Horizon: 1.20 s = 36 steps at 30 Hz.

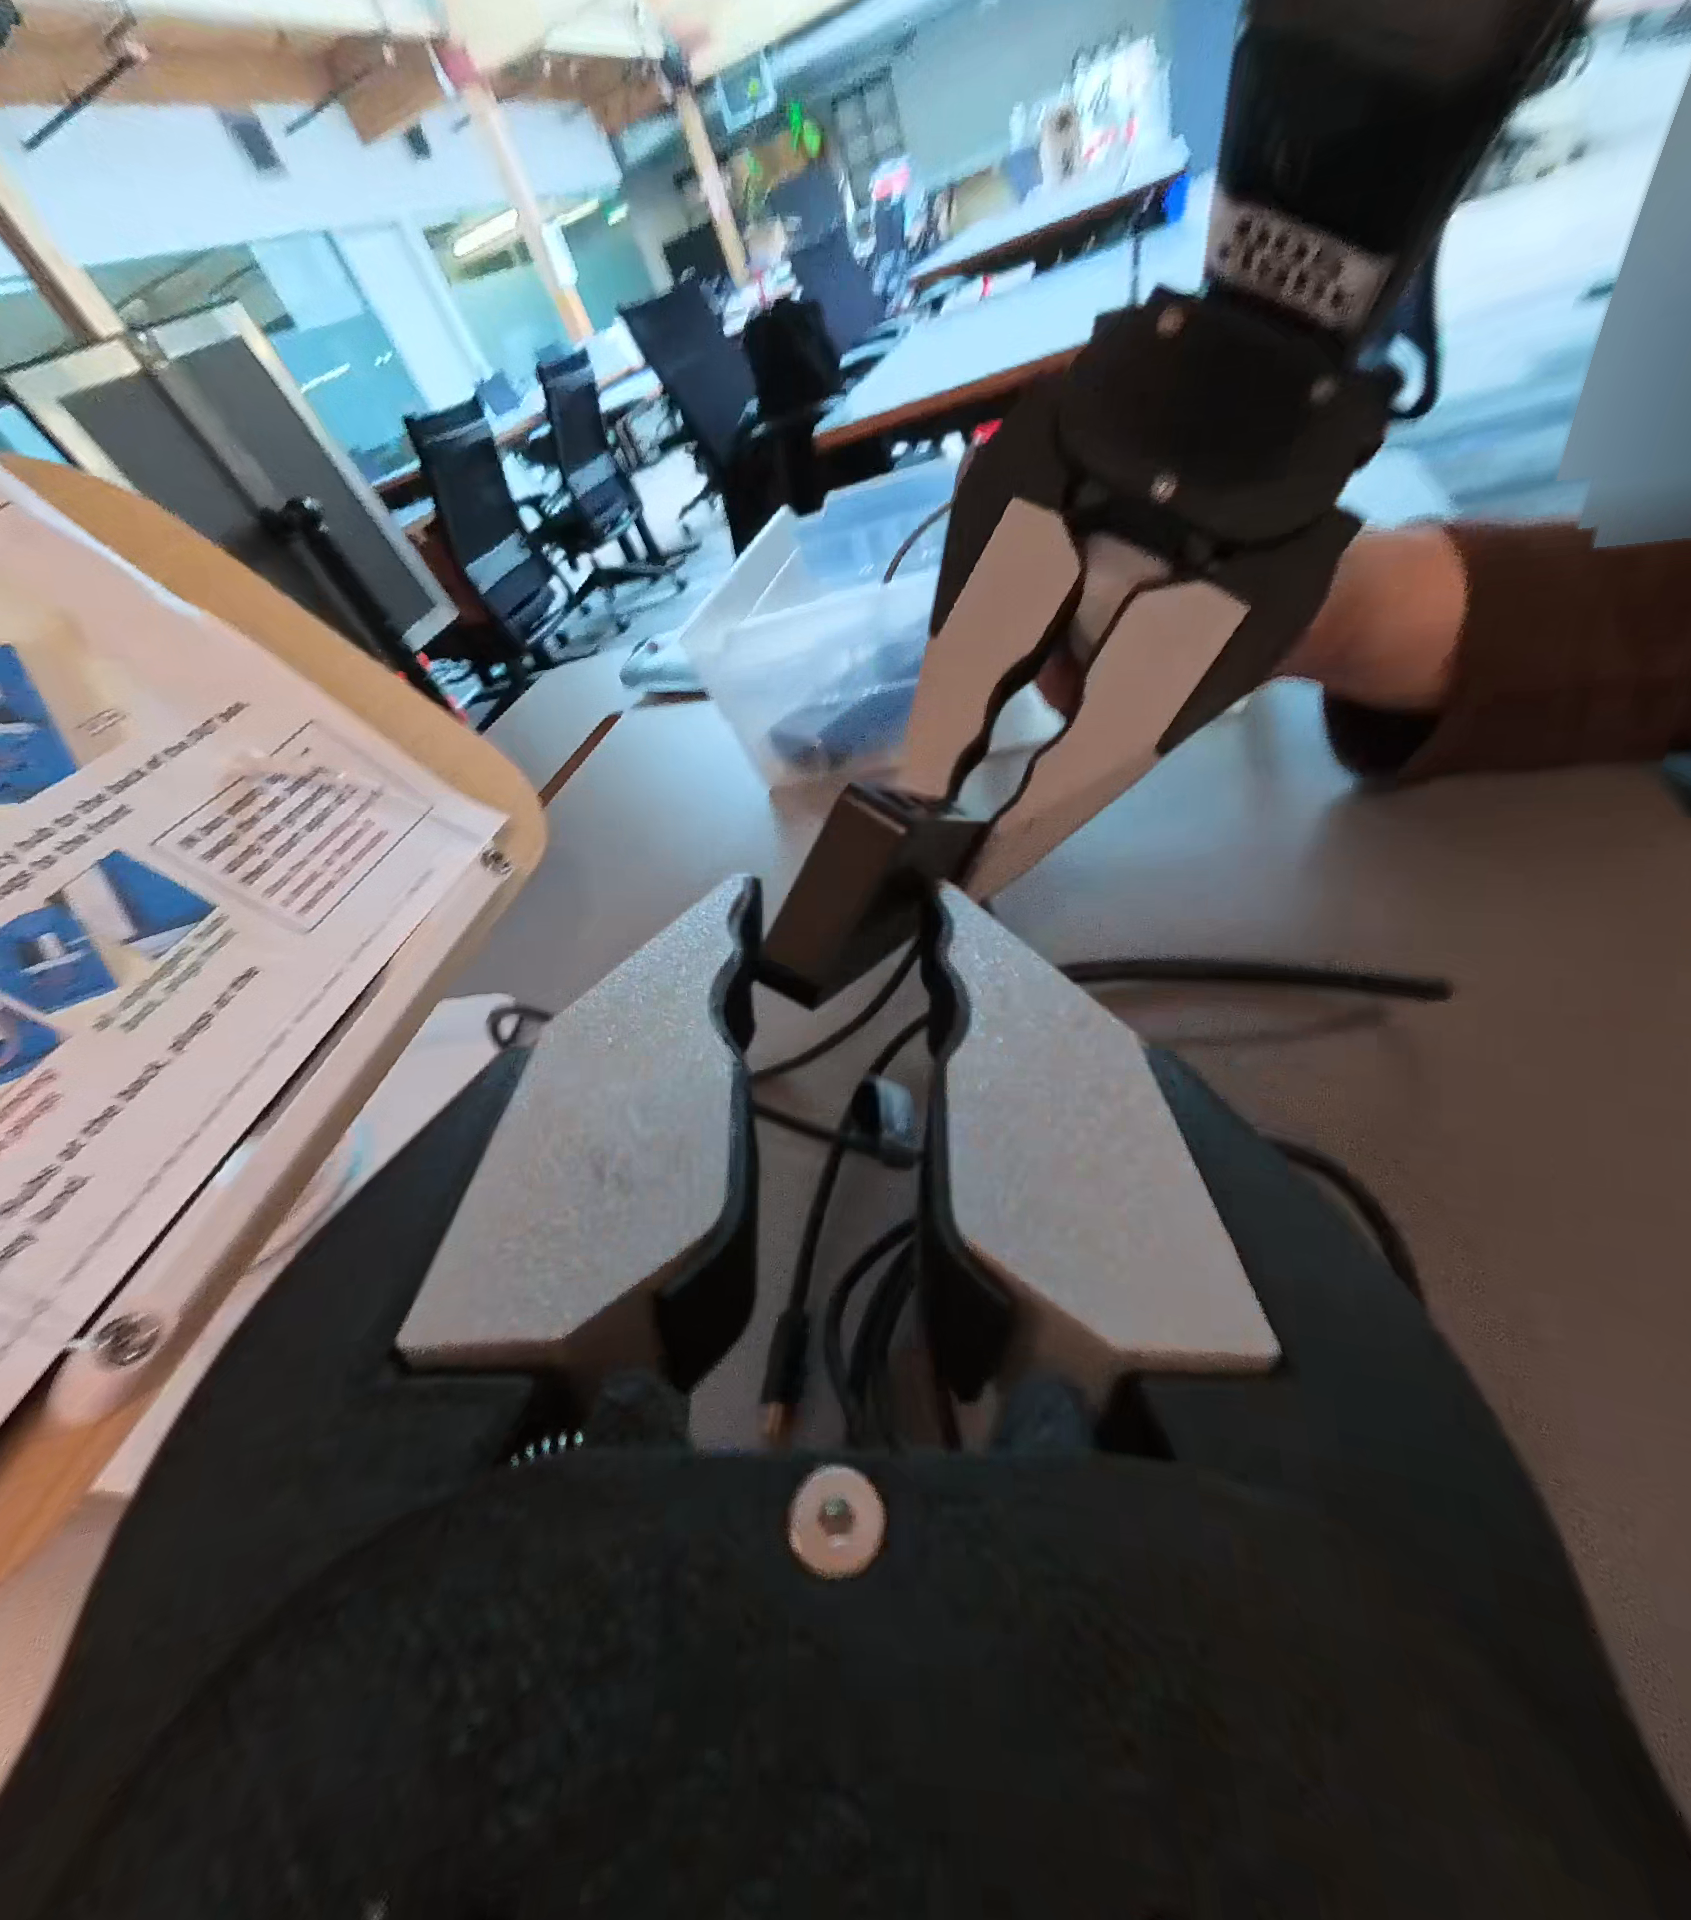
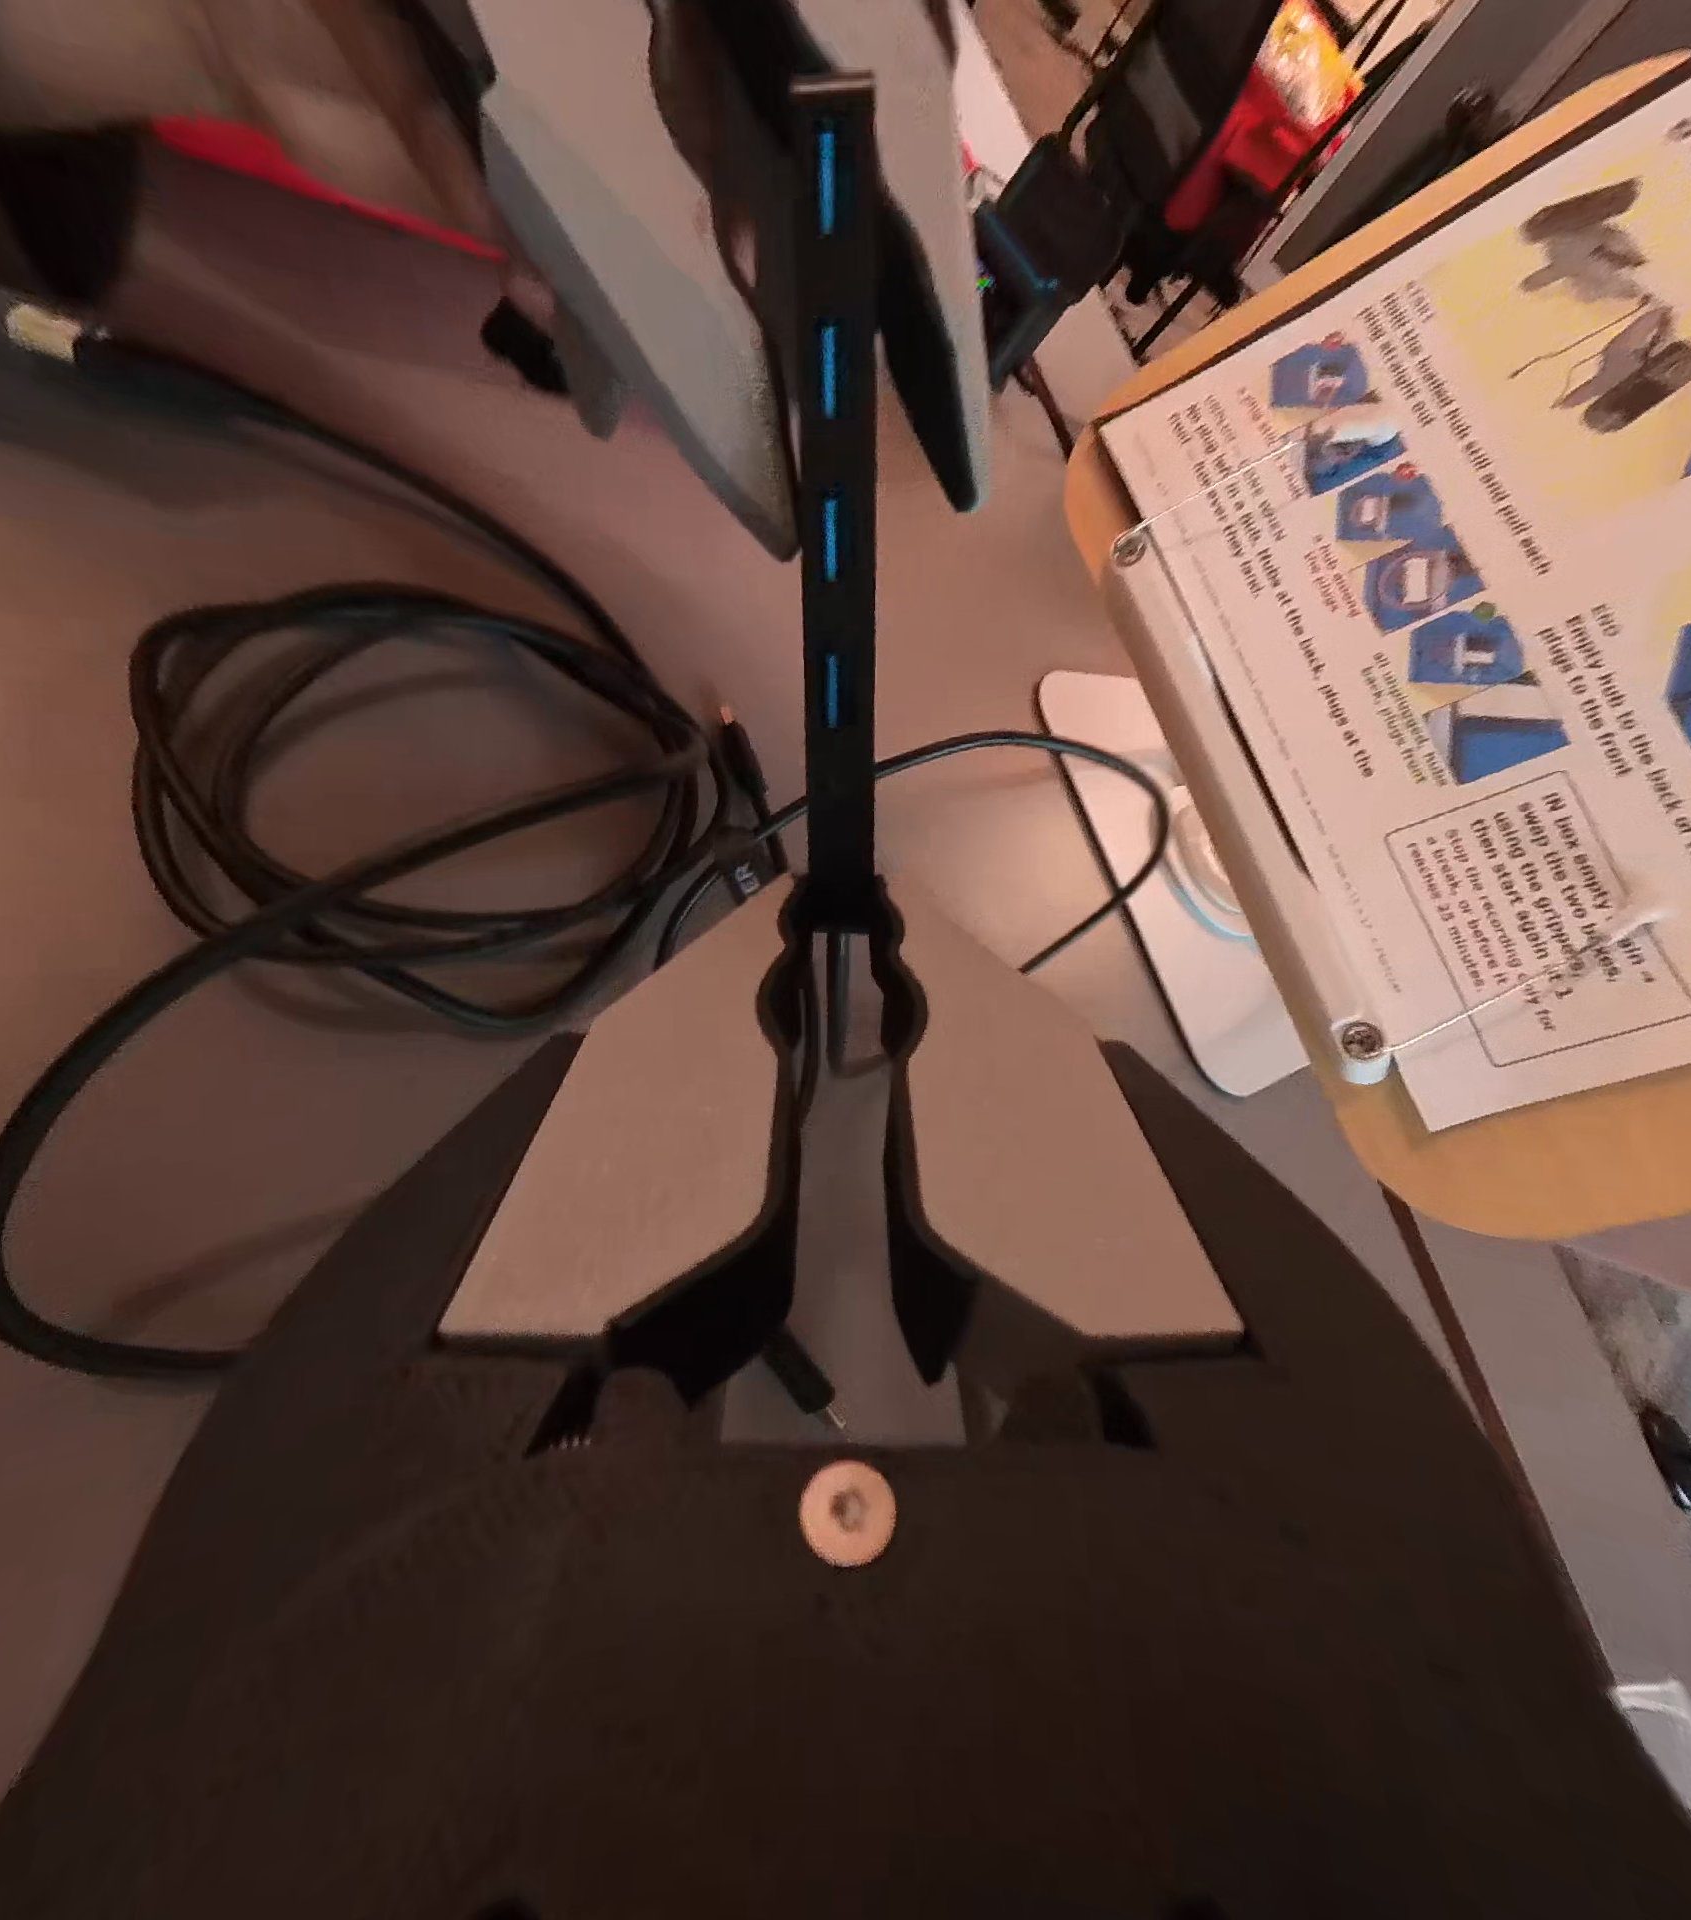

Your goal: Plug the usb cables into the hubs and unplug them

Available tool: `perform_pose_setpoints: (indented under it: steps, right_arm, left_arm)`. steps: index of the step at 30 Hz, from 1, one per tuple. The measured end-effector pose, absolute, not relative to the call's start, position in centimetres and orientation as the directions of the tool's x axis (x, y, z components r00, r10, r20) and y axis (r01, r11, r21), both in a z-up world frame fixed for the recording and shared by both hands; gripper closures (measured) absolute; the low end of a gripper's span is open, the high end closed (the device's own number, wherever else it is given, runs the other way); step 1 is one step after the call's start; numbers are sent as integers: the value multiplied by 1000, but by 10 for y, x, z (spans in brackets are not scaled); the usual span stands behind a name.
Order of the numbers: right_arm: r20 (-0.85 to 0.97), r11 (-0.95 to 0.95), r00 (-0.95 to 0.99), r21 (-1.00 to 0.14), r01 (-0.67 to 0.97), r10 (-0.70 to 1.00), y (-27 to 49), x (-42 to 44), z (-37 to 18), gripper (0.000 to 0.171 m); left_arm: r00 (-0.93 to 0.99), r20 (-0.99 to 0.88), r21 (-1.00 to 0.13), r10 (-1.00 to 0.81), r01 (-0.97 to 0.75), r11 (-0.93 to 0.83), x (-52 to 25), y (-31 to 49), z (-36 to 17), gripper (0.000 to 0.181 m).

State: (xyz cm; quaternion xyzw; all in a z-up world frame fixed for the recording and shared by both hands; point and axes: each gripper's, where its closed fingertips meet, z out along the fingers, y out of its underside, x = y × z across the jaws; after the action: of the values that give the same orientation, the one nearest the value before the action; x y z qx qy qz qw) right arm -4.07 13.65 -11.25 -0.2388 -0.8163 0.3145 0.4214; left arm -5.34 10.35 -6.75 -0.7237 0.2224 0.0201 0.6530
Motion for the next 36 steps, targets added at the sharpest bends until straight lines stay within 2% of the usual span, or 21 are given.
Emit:
perform_pose_setpoints:
  steps: [6,9,15,21,25,36]
  right_arm:
    - [543,733,-553,-650,200,632,154,-40,-132,163]
    - [492,696,-554,-676,242,671,158,-43,-136,162]
    - [460,652,-533,-715,252,710,156,-48,-133,161]
    - [418,588,-483,-759,279,769,164,-53,-128,160]
    - [420,598,-489,-745,296,765,166,-53,-133,160]
    - [314,518,-510,-791,327,801,163,-54,-135,160]
  left_arm:
    - [850,-417,-851,-322,-490,-190,-54,106,-103,165]
    - [833,-413,-842,-367,-503,-194,-45,108,-109,167]
    - [786,-523,-776,-330,-599,-197,-45,116,-115,170]
    - [815,-509,-801,-276,-566,-193,-47,123,-108,172]
    - [805,-510,-790,-303,-578,-206,-42,125,-115,166]
    - [777,-547,-765,-313,-615,-189,-38,125,-117,165]
